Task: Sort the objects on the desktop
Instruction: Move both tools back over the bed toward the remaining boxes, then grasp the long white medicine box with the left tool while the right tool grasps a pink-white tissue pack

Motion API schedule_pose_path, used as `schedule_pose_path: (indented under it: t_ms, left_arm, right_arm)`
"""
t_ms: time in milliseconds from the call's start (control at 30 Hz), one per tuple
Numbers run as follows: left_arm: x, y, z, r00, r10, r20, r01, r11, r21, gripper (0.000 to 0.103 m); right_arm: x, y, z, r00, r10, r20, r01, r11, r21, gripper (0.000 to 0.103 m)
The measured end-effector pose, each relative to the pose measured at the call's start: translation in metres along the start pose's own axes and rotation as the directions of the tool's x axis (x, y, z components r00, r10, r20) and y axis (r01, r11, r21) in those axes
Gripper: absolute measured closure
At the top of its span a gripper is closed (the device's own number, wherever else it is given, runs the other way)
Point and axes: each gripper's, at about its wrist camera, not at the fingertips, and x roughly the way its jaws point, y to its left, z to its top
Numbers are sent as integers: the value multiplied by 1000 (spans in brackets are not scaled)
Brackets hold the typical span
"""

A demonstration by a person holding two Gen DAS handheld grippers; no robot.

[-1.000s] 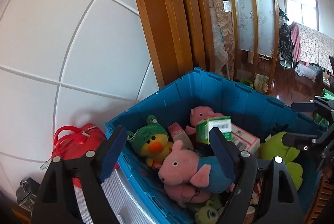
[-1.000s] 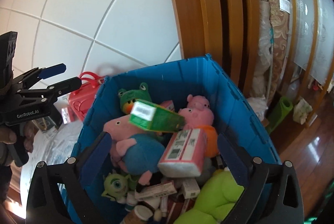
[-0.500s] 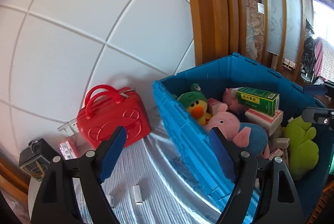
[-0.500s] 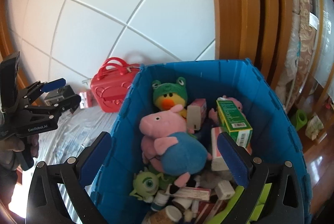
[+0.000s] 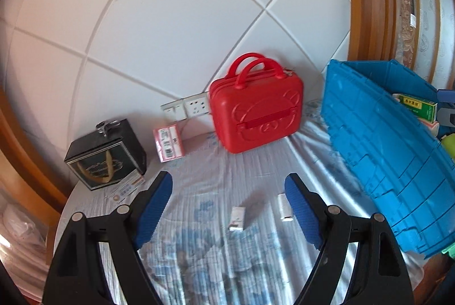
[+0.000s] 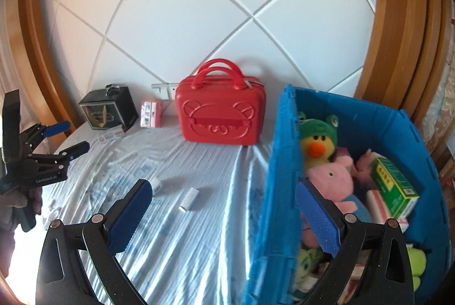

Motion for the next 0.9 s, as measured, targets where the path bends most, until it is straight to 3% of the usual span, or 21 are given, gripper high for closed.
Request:
schedule_pose_path:
  t_ms: [200,467,700,900]
  left_arm:
    - [35,106,-50,996,76,-39,-76,997,-10,22]
    - [132,218,-106,987,141,-74,-143,990,-16,22]
    - [237,277,-126,985,146,-89,-145,989,18,22]
    - [304,319,-128,982,152,-109,-148,988,43,22]
  right_arm:
    - [89,95,13,998,50,-37,-51,999,-12,1]
    - [246,209,34,992,117,-55,-121,988,-93,1]
    - [394,265,52,988,119,-95,-130,984,-123,1]
    - [489,286,67,987,106,-119,-122,984,-133,1]
